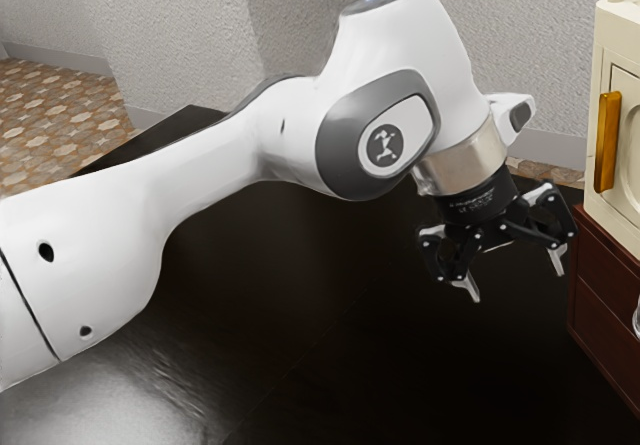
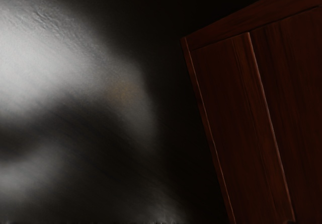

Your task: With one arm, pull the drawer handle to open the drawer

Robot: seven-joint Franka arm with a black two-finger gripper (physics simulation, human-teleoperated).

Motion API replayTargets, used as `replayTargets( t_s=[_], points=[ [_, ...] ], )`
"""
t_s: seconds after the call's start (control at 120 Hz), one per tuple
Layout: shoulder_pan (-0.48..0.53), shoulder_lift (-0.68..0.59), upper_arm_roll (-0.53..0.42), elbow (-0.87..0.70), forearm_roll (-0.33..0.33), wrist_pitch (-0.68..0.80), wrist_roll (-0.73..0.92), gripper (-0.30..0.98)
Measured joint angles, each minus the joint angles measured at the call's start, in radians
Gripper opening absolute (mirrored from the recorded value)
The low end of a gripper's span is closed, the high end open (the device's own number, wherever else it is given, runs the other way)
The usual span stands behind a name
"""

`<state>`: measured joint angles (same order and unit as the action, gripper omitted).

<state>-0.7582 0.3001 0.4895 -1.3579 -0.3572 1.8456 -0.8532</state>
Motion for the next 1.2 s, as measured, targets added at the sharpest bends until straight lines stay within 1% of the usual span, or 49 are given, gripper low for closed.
replayTargets(
  t_s=[0.142, 0.267, 0.4, 0.517, 0.633, 0.783, 1.2],
  points=[
    [-0.048, 0.018, 0.021, 0.0, -0.003, 0.056, -0.07, 0.65],
    [-0.071, 0.024, 0.028, -0.001, -0.005, 0.085, -0.12, 0.64],
    [-0.09, 0.019, 0.032, -0.005, -0.011, 0.099, -0.165, 0.54],
    [-0.143, -0.009, 0.068, -0.034, -0.025, 0.105, -0.202, 0.47],
    [-0.15, -0.036, 0.053, -0.071, -0.032, 0.12, -0.234, 0.43],
    [-0.15, -0.031, 0.038, -0.099, -0.049, 0.163, -0.266, 0.41],
    [-0.146, 0.01, -0.015, -0.109, -0.04, 0.296, -0.318, 0.4]
  ],
)
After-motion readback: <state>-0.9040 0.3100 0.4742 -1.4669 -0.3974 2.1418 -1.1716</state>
